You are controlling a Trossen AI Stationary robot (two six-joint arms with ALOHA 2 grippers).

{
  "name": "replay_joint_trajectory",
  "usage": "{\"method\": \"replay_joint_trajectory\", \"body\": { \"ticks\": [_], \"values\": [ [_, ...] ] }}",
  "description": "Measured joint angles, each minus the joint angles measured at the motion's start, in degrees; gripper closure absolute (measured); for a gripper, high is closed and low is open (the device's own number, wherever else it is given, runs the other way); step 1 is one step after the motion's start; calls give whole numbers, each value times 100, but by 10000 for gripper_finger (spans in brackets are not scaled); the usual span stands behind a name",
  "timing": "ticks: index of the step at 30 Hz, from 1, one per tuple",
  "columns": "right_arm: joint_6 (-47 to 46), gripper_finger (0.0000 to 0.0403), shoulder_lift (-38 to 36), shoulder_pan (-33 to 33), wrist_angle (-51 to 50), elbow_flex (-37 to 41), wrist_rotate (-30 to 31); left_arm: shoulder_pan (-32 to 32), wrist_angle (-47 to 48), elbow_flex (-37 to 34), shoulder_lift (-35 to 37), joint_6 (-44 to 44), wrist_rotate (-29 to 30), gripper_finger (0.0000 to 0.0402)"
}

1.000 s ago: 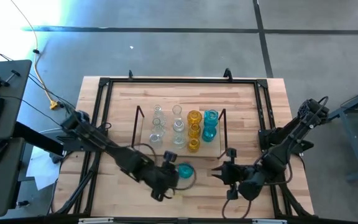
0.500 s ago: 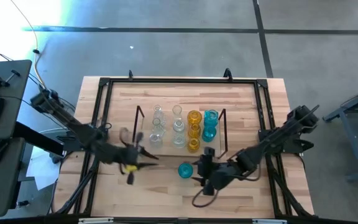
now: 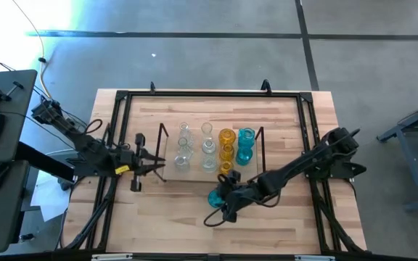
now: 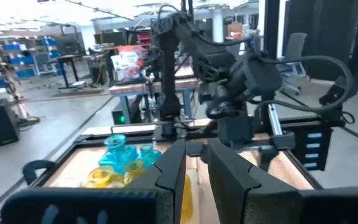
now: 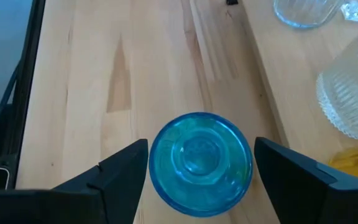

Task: Sort vases onto shelf
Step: Put the blue vase on the shelf aligned with the other blue vases

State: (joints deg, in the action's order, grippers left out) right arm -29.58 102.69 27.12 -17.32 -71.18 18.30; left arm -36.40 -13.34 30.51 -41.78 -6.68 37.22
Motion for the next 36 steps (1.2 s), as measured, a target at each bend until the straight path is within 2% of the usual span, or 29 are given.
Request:
{"method": "replay_joint_trajectory", "body": {
  "ticks": [7, 13, 16, 22, 24, 30, 36],
  "values": [
    [126, 130, 209, -16, 224, 0, 15, 2, -47, -311, 319, -133, 276, 346],
    [264, 156, 392, -21, 242, 0, 70, 2, -70, -377, 350, -174, 402, 346],
    [263, 184, 392, -21, 258, 0, 84, 2, -65, -379, 350, -225, 403, 346],
    [336, 274, 392, -25, 261, -6, 75, 2, -64, -379, 348, -297, 406, 346],
    [436, 292, 360, -25, 234, -7, 37, 2, -54, -379, 348, -297, 403, 346],
    [582, 292, -53, -12, 111, 11, -172, 4, 10, -379, 346, -299, 401, 346],
    [604, 286, -888, 74, -553, 7, -9, 3, 111, -379, 346, -291, 303, 346]
  ]
}}
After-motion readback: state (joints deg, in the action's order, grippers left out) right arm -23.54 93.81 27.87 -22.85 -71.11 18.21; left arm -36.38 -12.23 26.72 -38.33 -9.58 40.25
